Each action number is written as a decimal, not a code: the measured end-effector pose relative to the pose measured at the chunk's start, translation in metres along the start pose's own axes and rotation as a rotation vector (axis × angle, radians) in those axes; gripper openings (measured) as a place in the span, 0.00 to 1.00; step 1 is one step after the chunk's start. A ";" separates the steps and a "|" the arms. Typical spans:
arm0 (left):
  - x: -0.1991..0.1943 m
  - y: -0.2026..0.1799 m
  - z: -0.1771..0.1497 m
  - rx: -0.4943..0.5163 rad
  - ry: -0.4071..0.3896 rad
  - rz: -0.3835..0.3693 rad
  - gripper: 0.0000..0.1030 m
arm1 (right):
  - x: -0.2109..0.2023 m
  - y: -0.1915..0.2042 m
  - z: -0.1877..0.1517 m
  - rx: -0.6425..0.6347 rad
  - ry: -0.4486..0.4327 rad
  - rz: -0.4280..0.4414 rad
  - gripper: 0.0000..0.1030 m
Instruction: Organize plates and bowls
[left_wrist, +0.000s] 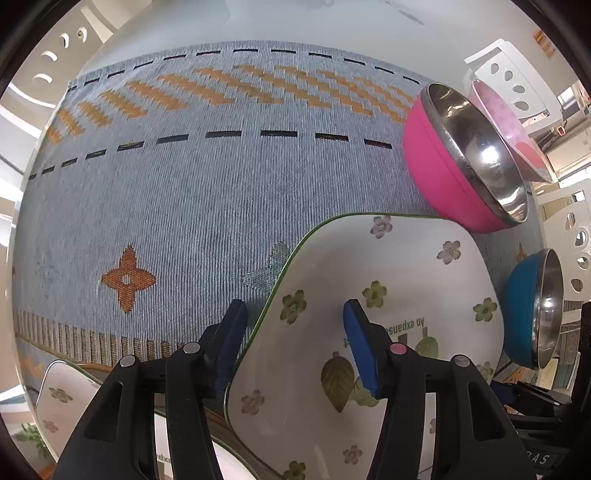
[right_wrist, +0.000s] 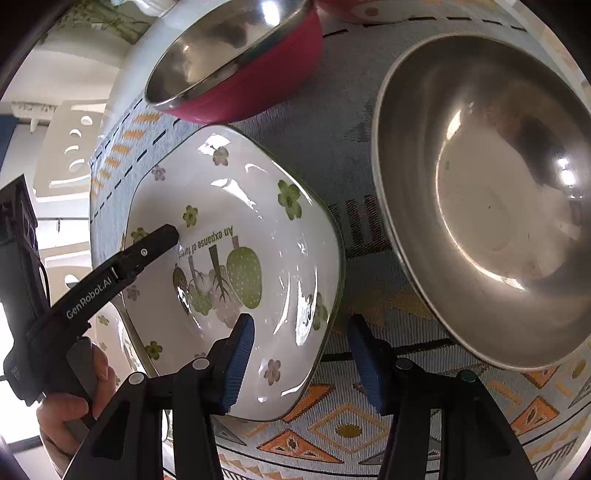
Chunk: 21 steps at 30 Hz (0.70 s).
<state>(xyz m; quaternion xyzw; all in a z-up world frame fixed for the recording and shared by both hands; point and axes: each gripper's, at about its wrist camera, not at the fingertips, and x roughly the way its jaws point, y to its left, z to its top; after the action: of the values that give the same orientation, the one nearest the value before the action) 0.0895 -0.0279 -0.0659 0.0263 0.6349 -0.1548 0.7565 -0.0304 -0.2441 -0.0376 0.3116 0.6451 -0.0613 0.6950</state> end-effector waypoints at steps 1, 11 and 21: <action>0.000 -0.001 0.001 0.005 -0.001 0.001 0.50 | 0.000 0.000 0.000 0.001 0.003 -0.003 0.51; -0.008 0.007 0.010 -0.066 -0.015 -0.005 0.34 | 0.012 0.018 0.007 0.028 0.002 -0.015 0.34; -0.016 0.019 -0.008 -0.205 -0.043 -0.010 0.34 | 0.004 0.006 0.006 0.045 -0.017 -0.007 0.34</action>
<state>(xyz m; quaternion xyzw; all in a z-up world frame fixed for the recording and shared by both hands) 0.0847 -0.0047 -0.0548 -0.0576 0.6310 -0.0933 0.7680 -0.0215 -0.2410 -0.0388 0.3243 0.6387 -0.0810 0.6930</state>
